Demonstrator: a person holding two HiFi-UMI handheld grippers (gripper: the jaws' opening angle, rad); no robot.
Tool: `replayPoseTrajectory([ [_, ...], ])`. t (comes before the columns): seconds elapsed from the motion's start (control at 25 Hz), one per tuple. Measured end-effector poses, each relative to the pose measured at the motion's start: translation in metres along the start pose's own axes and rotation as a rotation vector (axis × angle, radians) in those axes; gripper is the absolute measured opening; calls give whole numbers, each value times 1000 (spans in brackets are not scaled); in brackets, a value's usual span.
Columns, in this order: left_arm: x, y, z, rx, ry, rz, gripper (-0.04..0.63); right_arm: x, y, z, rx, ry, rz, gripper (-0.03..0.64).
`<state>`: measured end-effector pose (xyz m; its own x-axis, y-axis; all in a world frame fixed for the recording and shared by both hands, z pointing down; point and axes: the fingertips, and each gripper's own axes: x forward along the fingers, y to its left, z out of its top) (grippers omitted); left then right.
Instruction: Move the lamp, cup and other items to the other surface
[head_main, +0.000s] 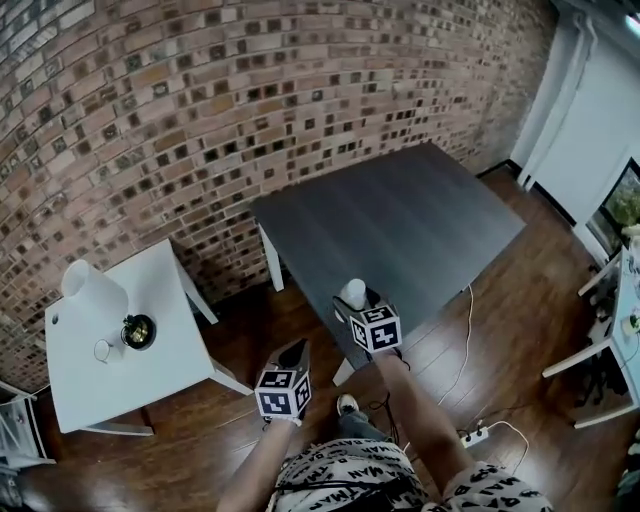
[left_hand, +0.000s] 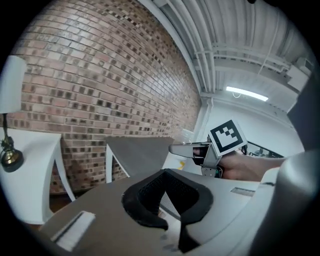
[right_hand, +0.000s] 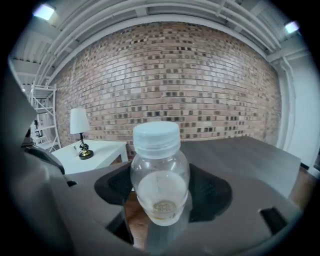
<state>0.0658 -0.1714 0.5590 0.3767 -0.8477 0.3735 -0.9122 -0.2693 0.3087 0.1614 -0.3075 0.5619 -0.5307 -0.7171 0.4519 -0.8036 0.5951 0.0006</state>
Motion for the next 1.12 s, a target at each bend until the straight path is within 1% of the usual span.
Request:
replayPoseTrajectory([
  [0.2,67,-39,2,48,47,-63,0,-4,-97,-13,46,4,-100,333],
  [0.32,105,-61,3,68,65,-96,0,-4,-149,-24,78,8,-142,333],
  [0.6,171,-97,1,90,104,-137,0,2,-248,-47,137,1,-224,333],
  [0.72,186,-105,0,91,118,-141,0,7,-274,-55,154,4,-240,333],
  [0.84,196,-108,1,91,126,-137,0,14,-290,-67,161,17,-250,333],
  [1.12,209,-97,2,65,143,-111,0,29,-304,-90,163,56,-261,334],
])
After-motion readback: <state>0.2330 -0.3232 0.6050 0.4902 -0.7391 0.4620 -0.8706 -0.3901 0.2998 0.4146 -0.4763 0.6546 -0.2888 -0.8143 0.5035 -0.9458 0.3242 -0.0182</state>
